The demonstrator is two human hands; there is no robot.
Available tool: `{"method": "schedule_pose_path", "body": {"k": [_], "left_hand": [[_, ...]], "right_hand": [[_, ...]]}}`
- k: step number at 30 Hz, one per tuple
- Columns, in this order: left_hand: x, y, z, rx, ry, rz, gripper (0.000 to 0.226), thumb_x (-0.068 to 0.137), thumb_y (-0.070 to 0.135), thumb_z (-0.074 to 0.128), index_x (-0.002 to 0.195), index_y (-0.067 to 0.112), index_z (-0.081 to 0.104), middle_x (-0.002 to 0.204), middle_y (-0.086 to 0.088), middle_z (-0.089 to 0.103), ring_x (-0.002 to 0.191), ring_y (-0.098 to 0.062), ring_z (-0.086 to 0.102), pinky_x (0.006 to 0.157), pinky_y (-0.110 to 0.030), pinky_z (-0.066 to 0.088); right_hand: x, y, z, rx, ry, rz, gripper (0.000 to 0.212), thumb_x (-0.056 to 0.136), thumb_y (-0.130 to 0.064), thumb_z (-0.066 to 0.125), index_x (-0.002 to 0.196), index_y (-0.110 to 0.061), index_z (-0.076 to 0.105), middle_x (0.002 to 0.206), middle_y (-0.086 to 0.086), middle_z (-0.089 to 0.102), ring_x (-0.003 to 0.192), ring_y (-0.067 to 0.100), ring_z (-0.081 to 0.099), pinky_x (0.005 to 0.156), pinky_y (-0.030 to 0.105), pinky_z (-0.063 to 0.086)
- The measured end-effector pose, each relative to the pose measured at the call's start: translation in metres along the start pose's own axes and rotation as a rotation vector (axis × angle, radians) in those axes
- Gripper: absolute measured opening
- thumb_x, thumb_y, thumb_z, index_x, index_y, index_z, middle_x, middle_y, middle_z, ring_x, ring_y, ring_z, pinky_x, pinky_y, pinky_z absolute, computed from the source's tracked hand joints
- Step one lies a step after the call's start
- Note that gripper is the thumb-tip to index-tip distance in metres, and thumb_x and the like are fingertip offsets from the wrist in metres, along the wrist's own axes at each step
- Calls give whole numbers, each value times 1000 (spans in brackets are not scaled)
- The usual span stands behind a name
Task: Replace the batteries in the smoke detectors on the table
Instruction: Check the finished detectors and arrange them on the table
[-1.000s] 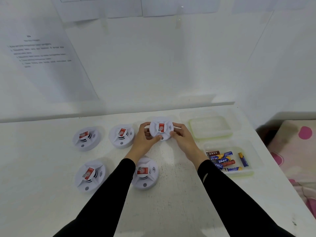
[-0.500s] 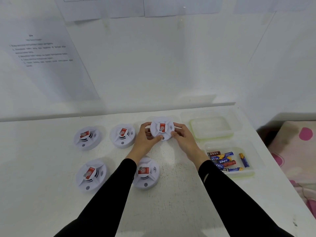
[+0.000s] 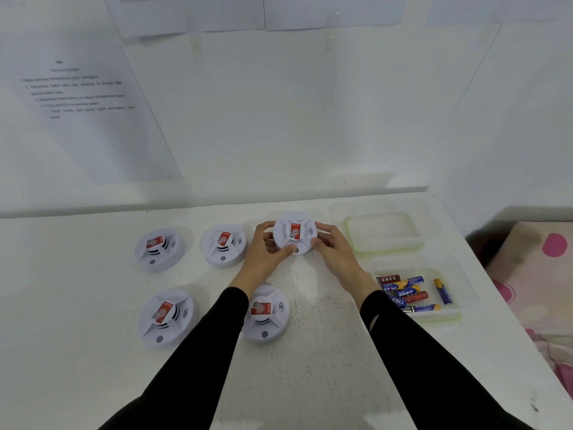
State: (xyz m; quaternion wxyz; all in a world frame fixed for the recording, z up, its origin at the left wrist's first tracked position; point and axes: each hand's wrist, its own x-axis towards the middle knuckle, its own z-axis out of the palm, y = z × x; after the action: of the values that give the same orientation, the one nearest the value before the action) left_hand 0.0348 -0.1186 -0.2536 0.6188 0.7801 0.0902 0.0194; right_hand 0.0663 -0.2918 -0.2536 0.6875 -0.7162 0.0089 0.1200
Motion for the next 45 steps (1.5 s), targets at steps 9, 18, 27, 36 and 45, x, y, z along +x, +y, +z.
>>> {"method": "schedule_pose_path", "body": {"k": [9,18,27,36,45], "left_hand": [[0,0,0,-22,-4,-7,62,81,18,80,128,27,42,114,2,59,97,-2,60,71,-9,51],[1,0,-2,-34,-5,-27,64,80,15,81,133,17,44,115,4,59,99,1,59,72,-7,49],[0,2,-2,-26,0,-24,63,79,15,81,131,17,44,114,4,58,98,1,57,72,-7,49],[0,3,-2,-20,1,-27,61,80,15,80,129,18,44,116,2,59,99,1,58,71,-4,48],[1,1,-2,-13,5,-39,61,82,19,79,132,19,45,119,2,61,101,-3,60,76,-12,50]], "right_hand": [[-1,-1,0,3,-1,-1,30,96,-14,57,122,-27,55,121,0,64,109,15,58,79,17,43],[-2,-2,0,-6,-4,-5,29,96,-14,56,122,-28,55,119,-2,63,109,14,57,80,17,43],[-1,-1,0,-6,-6,-1,31,97,-14,56,125,-26,54,121,0,63,110,14,57,78,17,42],[-1,0,0,-16,-8,1,32,97,-13,56,126,-25,54,122,-1,63,112,15,57,81,18,44],[0,1,0,-29,-1,-6,30,96,-14,56,123,-28,54,120,-1,64,111,15,57,83,20,43]]}}
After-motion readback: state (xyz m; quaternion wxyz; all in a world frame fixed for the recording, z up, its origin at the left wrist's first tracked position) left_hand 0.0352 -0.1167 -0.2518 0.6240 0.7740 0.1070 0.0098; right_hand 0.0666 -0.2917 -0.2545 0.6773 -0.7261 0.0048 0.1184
